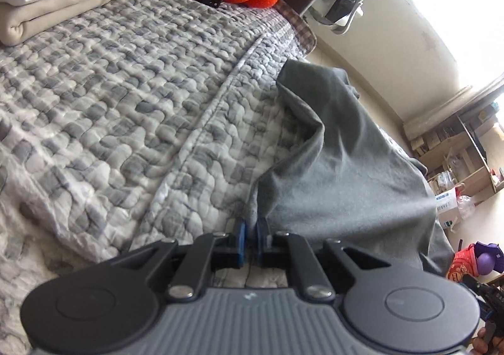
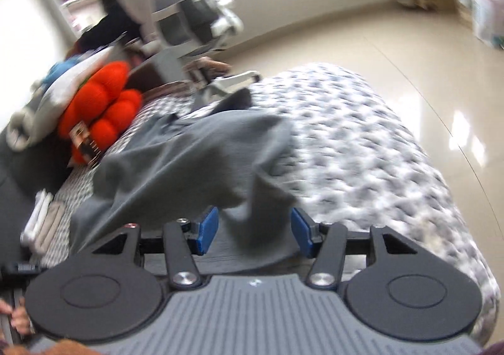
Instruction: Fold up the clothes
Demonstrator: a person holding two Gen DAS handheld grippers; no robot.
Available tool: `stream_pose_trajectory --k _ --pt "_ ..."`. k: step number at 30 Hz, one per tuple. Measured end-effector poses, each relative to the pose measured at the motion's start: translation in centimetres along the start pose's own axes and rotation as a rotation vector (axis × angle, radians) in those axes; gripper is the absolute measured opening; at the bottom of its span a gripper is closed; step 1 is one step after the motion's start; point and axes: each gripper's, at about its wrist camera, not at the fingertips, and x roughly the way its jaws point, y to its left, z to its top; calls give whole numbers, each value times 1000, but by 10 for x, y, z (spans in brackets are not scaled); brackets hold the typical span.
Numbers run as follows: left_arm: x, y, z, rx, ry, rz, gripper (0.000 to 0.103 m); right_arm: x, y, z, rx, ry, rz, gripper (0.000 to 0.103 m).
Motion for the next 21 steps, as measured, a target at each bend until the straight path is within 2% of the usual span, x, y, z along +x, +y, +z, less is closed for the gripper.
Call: stream_pose_trajectory --k 5,13,14,15,16,18,19,21 --pt "2 4 0 -13 -11 7 8 7 -18 1 35 15 -49 54" --pt "4 -1 -2 25 5 13 17 24 -20 -3 -27 59 -69 45" --pt "5 -3 -2 34 9 11 19 26 -20 -4 -32 69 -63 39" --pt "6 -4 -3 44 12 8 20 28 -18 -6 -45 82 -55 24" --pt "6 -5 -3 54 15 6 19 31 -15 -8 -71 98 -57 17" --pt "8 -8 -4 73 22 12 18 32 -4 -13 -146 92 -98 9" --pt "8 -9 -4 74 21 19 8 29 0 -14 -165 85 -107 7" --pt "7 -10 -4 71 16 35 6 24 6 -17 -186 71 -116 7"
